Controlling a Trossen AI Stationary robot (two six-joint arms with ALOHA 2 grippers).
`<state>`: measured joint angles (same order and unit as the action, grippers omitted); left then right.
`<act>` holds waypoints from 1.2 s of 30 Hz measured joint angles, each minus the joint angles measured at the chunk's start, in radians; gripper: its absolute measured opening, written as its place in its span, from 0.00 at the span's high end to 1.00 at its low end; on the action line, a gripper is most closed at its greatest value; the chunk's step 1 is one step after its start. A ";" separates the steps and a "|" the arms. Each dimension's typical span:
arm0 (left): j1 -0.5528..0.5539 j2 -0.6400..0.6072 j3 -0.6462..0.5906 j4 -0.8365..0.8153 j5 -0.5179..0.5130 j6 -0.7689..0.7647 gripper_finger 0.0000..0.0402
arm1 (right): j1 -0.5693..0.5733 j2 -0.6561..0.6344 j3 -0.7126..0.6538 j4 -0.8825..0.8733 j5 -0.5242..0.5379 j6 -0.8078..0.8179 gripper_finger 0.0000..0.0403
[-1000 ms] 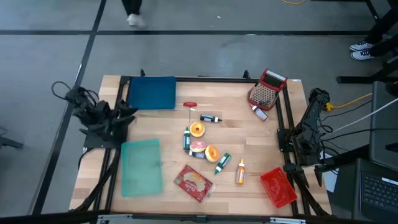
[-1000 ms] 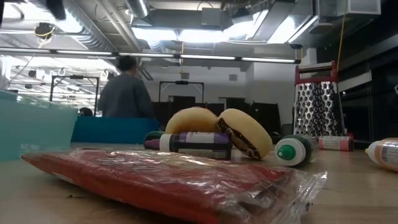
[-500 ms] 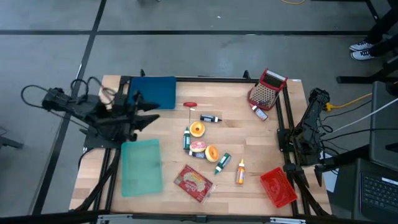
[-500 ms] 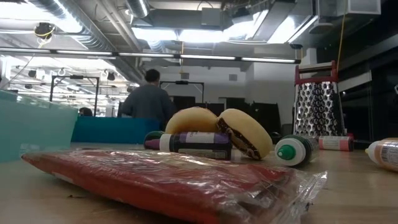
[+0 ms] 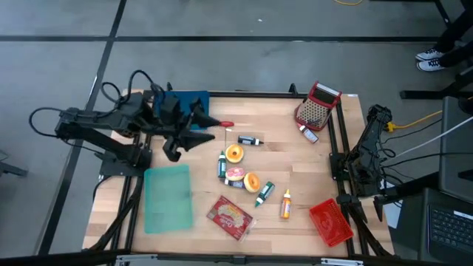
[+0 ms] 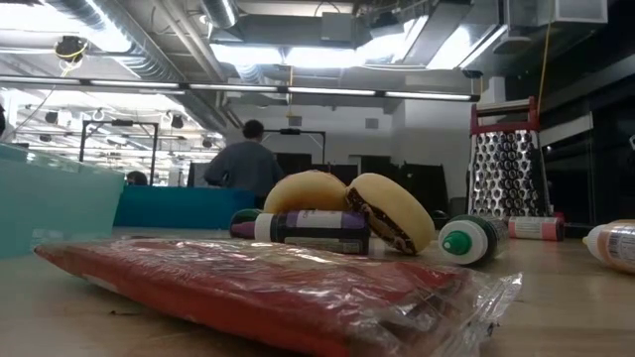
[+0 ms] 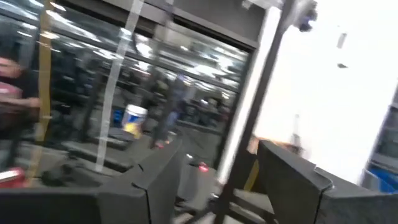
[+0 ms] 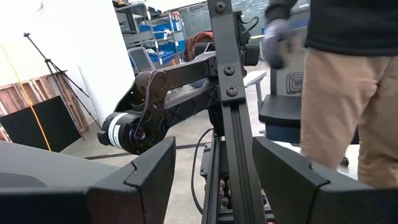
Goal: Pick & Place Food Item
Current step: Put the red popcorn bag into the blue bin
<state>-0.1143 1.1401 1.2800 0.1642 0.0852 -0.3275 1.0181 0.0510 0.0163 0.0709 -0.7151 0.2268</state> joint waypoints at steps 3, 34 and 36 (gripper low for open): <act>-0.001 0.006 0.000 0.005 0.040 0.000 0.49 | 0.000 0.000 0.000 0.000 0.000 0.000 0.46; -0.001 0.006 0.000 0.017 -0.173 -0.105 0.49 | -0.049 0.000 0.000 0.119 1.126 -0.377 0.46; -0.001 0.006 0.000 0.018 -0.175 -0.097 0.49 | -0.049 0.000 0.000 0.117 1.270 -0.426 0.46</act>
<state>-0.1150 1.1465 1.2797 0.1817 -0.0901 -0.4247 0.9691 0.0509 0.0163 0.1877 0.5551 -0.1995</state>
